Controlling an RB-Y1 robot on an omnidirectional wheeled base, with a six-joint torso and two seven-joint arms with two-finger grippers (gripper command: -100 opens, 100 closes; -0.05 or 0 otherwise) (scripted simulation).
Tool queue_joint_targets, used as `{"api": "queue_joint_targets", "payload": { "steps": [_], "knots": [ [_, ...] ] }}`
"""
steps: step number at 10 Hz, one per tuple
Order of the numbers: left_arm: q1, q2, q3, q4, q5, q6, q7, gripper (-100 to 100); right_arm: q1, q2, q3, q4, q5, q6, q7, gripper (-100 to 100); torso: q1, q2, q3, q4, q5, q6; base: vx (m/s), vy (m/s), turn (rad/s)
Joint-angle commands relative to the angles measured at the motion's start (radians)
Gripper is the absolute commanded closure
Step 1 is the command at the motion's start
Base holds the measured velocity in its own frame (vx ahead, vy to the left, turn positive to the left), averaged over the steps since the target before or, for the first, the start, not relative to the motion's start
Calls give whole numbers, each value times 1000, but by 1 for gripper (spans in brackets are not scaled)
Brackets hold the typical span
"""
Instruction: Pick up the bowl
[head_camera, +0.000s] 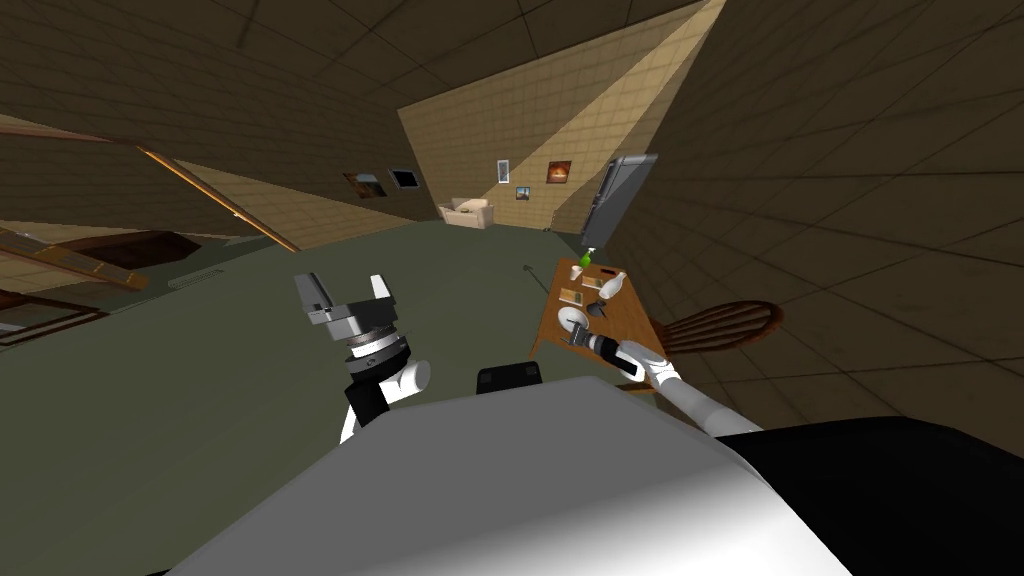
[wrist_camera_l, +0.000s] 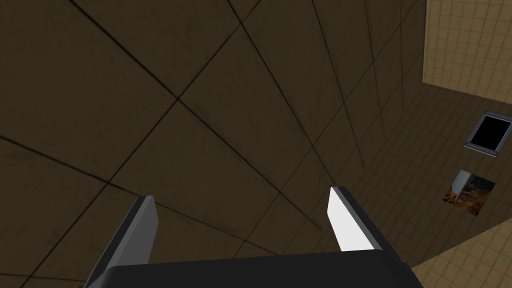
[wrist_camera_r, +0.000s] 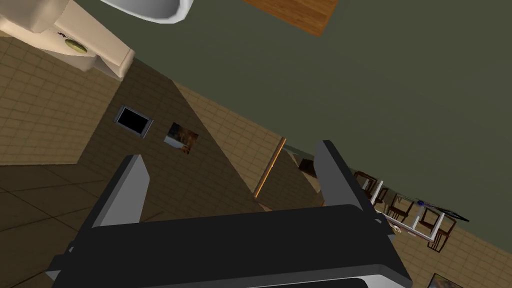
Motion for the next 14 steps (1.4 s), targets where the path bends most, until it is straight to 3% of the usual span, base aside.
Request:
{"api": "queue_joint_targets", "payload": {
  "steps": [1, 4, 5, 8, 9, 12, 14],
  "knots": [
    [0, 0, 0, 0, 0, 0, 0, 0, -10, -21, 12, 35, 24, -3, 32, -100, 0, 0, 0, 0, 0, 0, 32, 14, 24],
    [0, 0, 0, 0, 0, 0, 0, 0, -26, -85, 43, 112, 91, -12, 101, -100, 0, 1, 0, 0, 0, 0, 26, 13, 39],
    [0, 0, 0, 0, 0, 0, 0, 0, -26, -85, 43, 112, 91, -12, 101, -100, 0, 1, 1, 0, 0, 0, 18, 9, 20],
    [0, 0, 0, 0, 0, 0, 0, 0, -45, -173, 90, 214, 180, -22, 189, -100, 0, 1, 0, 0, 0, 0, 31, 15, 56],
    [0, 0, 0, 0, 0, 0, 0, 0, -45, -173, 90, 214, 180, -22, 189, -100, 0, 0, 0, 0, 0, 0, 36, 12, 27],
    [0, 0, 0, 0, 0, 0, 0, 0, -61, -245, 131, 294, 251, -31, 257, -100, 1, 0, 0, 0, 0, 0, 43, 24, 51],
    [0, 0, 0, 0, 0, 0, 0, 0, -66, -264, 144, 315, 271, -33, 275, -100, 0, 0, 0, 0, 0, 0, 34, 14, 34]
  ]
}}
